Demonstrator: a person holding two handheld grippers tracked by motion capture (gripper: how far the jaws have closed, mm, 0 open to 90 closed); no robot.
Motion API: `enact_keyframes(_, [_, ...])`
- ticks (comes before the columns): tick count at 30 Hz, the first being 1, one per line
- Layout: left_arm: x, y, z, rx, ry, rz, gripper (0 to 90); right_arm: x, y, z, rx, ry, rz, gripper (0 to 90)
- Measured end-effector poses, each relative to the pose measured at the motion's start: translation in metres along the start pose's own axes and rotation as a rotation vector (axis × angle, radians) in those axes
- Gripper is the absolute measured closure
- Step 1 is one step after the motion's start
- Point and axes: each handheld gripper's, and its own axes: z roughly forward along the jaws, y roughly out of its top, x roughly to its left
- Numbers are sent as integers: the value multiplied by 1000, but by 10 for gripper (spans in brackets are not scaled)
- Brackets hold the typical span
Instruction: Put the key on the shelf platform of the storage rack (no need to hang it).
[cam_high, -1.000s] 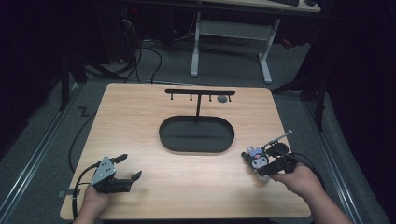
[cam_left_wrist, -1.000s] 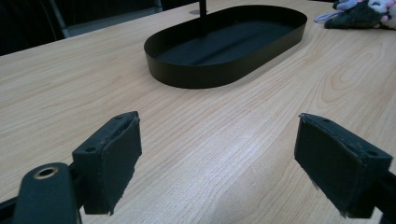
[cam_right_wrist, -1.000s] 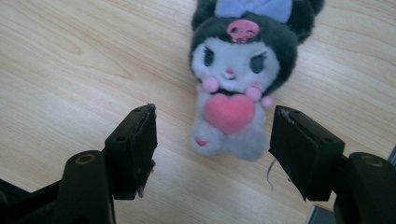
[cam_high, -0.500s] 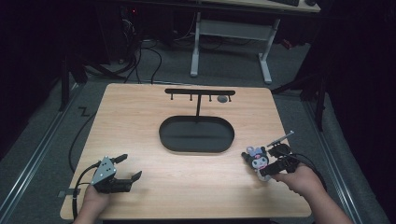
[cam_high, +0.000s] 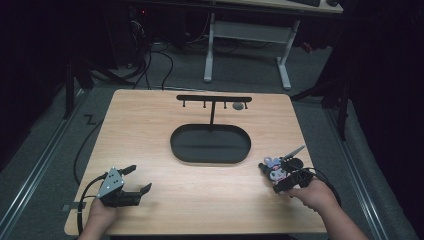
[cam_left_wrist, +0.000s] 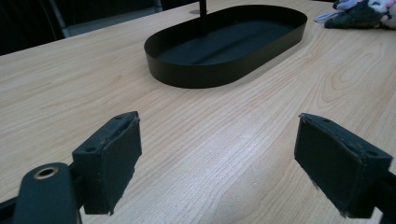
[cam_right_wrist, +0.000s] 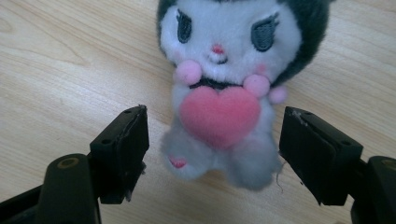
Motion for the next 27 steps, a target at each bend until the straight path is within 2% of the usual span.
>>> enact_keyframes(6, [0,0,0,4,0,2,154,0,0,10,15,4,1,220])
enact_keyframes(10, [0,0,0,4,1,2,154,-1,0,12,12,-7,-1,287])
enact_keyframes(12, [0,0,0,2,0,1,154,-1,-1,13,7,-18,-7,358])
enact_keyframes(13, [0,0,0,2,0,2,154,-1,-1,13,7,-18,-7,358])
enact_keyframes(14, [0,0,0,2,0,2,154,-1,-1,13,7,-22,-10,410])
enact_keyframes(22, [0,0,0,4,-2,2,154,0,-1,11,5,-38,-10,465])
enact_keyframes(27, [0,0,1,6,0,2,154,4,3,2,-27,-39,-23,472])
